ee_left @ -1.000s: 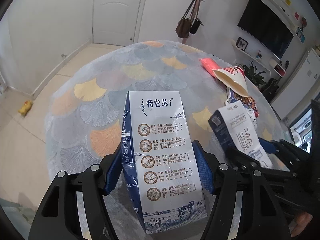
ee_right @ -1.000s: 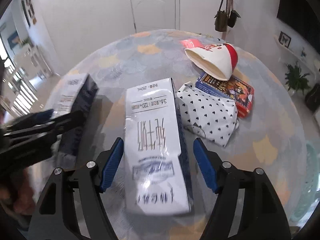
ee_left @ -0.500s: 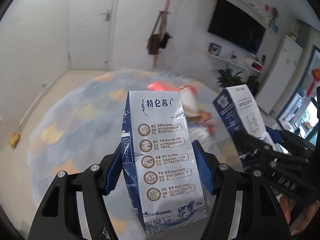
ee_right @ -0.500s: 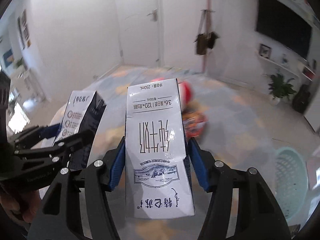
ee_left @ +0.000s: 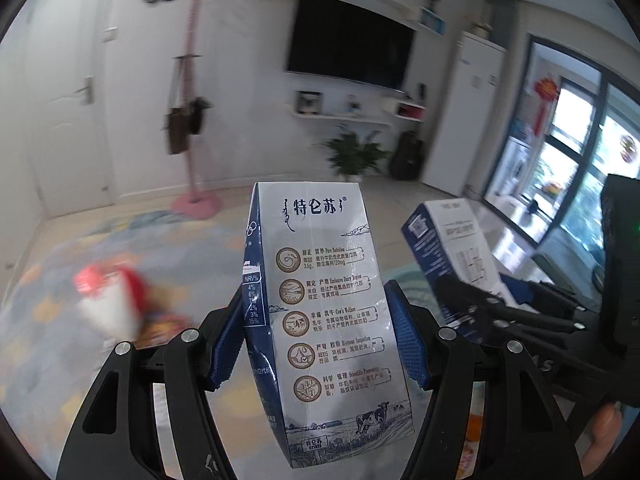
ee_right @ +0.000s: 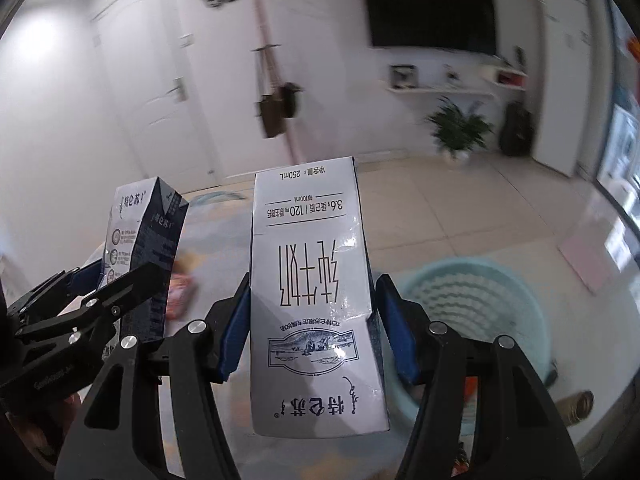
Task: Collect trash
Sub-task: 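Carry both milk cartons over the blue basket and open both tools to drop them, then move both open tools back over the table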
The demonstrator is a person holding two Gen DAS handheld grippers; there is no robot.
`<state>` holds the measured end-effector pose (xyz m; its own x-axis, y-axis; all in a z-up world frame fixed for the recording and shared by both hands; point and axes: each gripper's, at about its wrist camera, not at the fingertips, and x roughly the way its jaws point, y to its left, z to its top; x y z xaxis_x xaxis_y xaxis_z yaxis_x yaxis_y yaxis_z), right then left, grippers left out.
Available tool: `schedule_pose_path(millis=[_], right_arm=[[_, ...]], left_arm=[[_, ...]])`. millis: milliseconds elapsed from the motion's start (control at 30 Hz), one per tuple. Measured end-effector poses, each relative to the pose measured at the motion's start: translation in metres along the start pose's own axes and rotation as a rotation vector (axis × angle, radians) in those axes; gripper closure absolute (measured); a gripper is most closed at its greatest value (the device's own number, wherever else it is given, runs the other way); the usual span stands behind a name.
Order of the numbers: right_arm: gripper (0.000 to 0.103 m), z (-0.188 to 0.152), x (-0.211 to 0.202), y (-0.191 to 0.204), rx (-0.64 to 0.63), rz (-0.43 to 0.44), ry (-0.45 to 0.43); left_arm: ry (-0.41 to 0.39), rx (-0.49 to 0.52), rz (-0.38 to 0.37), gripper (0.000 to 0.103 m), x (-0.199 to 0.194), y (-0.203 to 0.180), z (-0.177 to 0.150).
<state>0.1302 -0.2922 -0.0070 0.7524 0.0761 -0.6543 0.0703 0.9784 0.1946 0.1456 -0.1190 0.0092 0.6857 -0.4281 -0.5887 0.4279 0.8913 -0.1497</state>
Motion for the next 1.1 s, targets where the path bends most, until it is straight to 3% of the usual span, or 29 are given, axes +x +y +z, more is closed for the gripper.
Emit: schedule_pose_path(millis=[233, 567, 667, 733, 1100], right_arm=[[0.047, -0.010, 0.016, -0.071, 0.091, -0.114, 0.048], [0.045, -0.030, 0.067, -0.128, 0.188, -0.220, 0.161], [0.045, -0.032, 0.079, -0.142, 0.231, -0.238, 0.190], [0.040, -0.034, 0.079, -0.146, 0.245, -0.237, 0.181], [0.038, -0.028, 0.070, -0.126, 0.213, -0.186, 0.147]], left_arm=[[0.063, 0.061, -0.103, 0.039, 0.071, -0.053, 0.002], [0.182, 0.072, -0.175, 0.038, 0.139, -0.082, -0.011], [0.180, 0.056, -0.199, 0.036, 0.140, -0.078, -0.016], [0.169, 0.038, -0.195, 0.027, 0.136, -0.072, -0.017], [0.096, -0.013, -0.157, 0.027, 0.108, -0.047, -0.008]])
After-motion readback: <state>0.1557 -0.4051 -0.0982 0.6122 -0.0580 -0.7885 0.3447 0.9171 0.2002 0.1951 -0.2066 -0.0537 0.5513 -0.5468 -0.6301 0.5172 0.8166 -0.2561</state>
